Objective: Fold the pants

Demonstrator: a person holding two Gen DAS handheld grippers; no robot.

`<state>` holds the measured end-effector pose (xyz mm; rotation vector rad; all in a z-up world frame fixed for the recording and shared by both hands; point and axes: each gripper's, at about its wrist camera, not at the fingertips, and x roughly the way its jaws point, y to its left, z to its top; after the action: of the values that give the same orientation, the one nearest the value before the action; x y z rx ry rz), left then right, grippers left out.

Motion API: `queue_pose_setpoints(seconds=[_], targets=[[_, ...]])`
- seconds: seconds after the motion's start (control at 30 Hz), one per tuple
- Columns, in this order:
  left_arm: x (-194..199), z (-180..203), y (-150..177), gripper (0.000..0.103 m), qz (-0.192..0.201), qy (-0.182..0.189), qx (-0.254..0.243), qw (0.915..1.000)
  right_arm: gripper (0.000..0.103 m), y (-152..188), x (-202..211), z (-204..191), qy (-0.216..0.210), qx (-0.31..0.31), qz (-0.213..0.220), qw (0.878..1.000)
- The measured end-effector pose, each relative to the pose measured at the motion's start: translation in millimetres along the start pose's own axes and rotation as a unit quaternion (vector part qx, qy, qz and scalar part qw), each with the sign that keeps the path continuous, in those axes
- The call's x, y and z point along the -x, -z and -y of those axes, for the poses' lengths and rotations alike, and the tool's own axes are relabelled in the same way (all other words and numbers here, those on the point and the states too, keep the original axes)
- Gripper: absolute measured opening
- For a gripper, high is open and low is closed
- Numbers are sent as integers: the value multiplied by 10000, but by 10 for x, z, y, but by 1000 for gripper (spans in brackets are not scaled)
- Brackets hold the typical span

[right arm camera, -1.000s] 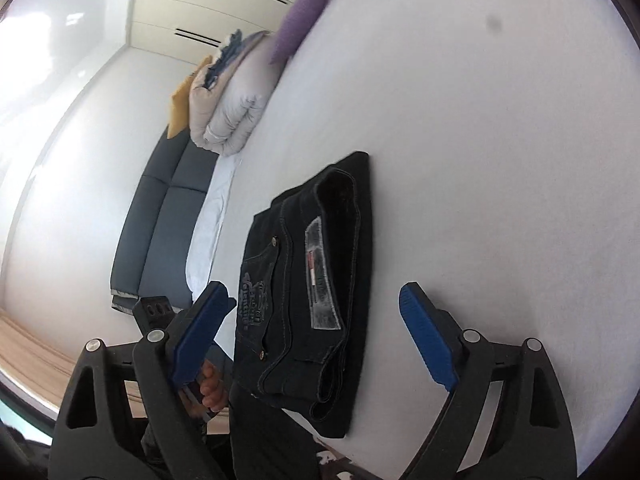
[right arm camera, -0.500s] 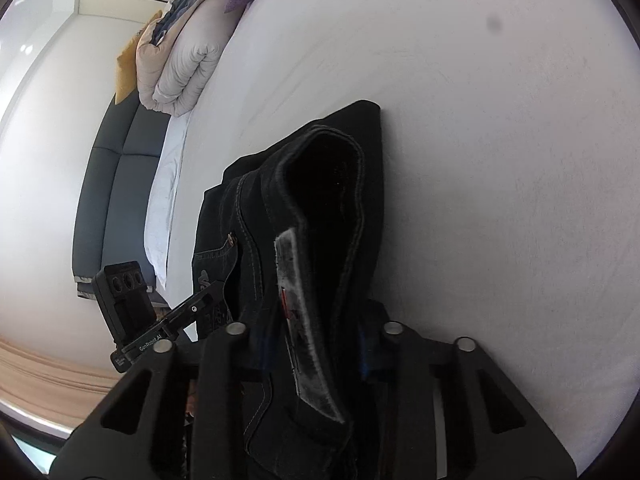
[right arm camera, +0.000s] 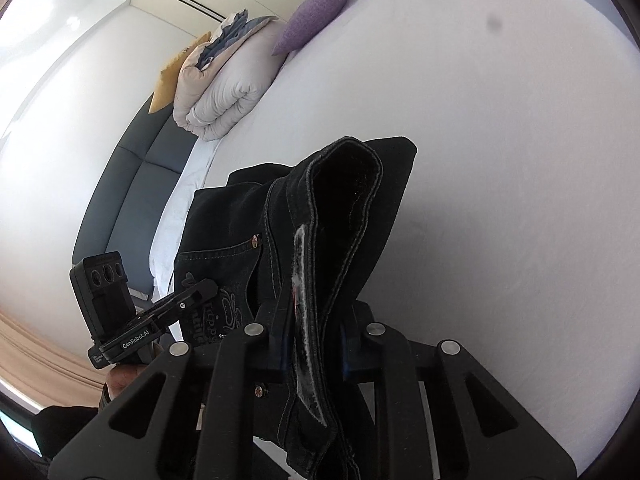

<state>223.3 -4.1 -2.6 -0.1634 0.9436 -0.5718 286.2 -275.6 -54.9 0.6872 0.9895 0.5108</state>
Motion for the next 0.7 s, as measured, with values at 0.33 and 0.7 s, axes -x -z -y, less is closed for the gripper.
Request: queue_pose_setpoints(seconds=[0.33, 0.7], targets=[[-928, -134, -469, 22, -303, -169, 56, 9994, 16, -889, -115, 862, 297, -385, -37, 9988], [-870, -245, -203, 62, 59, -613, 205, 9979, 47, -683, -22, 1314, 236, -761, 392, 9961]])
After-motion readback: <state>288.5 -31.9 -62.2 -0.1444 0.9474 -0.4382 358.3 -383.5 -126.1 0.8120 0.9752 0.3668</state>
